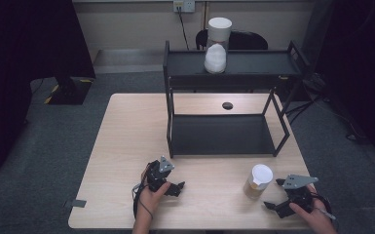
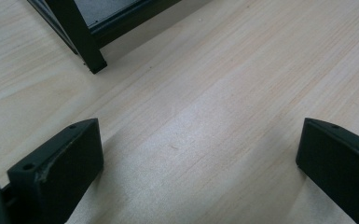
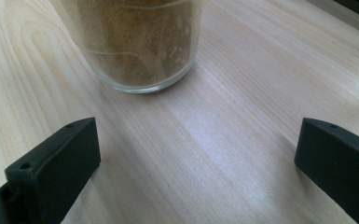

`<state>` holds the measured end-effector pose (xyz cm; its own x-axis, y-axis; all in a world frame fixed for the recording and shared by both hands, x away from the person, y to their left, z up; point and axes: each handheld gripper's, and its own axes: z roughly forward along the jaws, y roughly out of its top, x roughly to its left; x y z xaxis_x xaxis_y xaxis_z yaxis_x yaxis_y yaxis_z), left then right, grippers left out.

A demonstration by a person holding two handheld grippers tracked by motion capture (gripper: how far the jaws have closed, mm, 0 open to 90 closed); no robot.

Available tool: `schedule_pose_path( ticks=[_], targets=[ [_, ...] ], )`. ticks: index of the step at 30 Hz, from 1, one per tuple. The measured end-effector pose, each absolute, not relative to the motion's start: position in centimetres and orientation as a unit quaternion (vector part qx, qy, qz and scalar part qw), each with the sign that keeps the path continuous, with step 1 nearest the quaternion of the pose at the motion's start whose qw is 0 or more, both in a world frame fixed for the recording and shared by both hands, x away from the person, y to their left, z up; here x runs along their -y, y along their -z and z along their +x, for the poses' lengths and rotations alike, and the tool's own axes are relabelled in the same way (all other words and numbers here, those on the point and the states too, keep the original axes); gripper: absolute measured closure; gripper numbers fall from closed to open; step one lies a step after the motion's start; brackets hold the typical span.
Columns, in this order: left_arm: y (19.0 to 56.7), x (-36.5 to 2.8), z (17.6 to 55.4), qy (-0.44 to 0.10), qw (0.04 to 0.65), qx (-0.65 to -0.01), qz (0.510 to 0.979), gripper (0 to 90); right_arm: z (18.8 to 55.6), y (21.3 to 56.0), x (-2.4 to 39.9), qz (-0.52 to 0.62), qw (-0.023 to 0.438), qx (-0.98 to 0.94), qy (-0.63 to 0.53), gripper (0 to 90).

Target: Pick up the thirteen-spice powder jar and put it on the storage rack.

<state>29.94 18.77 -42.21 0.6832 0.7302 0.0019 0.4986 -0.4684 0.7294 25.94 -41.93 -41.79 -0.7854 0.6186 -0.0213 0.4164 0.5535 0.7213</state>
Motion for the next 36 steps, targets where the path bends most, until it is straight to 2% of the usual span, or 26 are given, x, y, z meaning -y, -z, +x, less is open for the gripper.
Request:
schedule_pose_path(
  ticks=[15,36],
  targets=[
    [42.2,-18.8,29.9,-0.159,0.364,-0.365,0.842,0.0,26.5,40.7,41.2,0.3,0.137,-0.871,-0.365,1.2],
    [42.2,-18.8,29.9,-0.159,0.364,-0.365,0.842,0.0,27.8,39.7,40.0,0.292,0.111,-0.854,-0.416,1.0]
  ],
)
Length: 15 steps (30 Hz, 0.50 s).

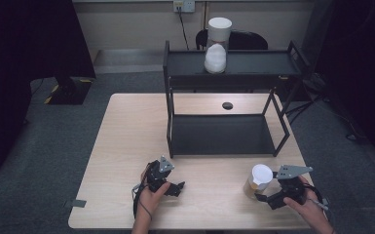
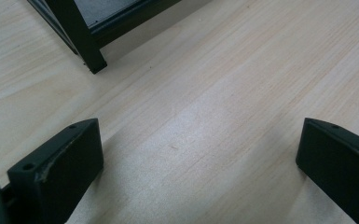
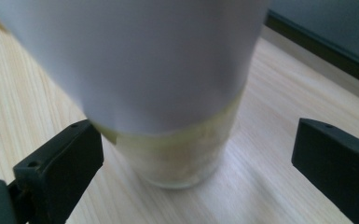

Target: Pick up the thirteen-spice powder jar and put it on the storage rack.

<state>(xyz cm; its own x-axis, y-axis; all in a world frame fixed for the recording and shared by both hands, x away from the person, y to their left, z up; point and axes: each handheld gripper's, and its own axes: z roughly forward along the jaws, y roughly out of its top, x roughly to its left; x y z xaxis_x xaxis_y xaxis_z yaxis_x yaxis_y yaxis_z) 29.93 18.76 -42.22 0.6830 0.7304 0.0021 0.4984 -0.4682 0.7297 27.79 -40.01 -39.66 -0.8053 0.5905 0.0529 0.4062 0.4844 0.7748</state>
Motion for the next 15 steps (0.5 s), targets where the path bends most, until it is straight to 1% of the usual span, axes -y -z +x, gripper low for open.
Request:
schedule_pose_path(
  ticks=[9,13,15],
  targets=[
    [42.22,-18.76,29.93,-0.159,0.364,-0.365,0.842,0.0,27.76,39.73,39.15,0.295,0.114,-0.846,-0.429,1.1],
    [42.22,-18.76,29.93,-0.159,0.364,-0.365,0.842,0.0,27.76,39.88,39.01,0.298,0.115,-0.839,-0.44,5.6],
    [42.22,-18.76,29.93,-0.159,0.364,-0.365,0.842,0.0,27.79,40.06,39.09,0.299,0.112,-0.834,-0.45,9.7]
  ],
)
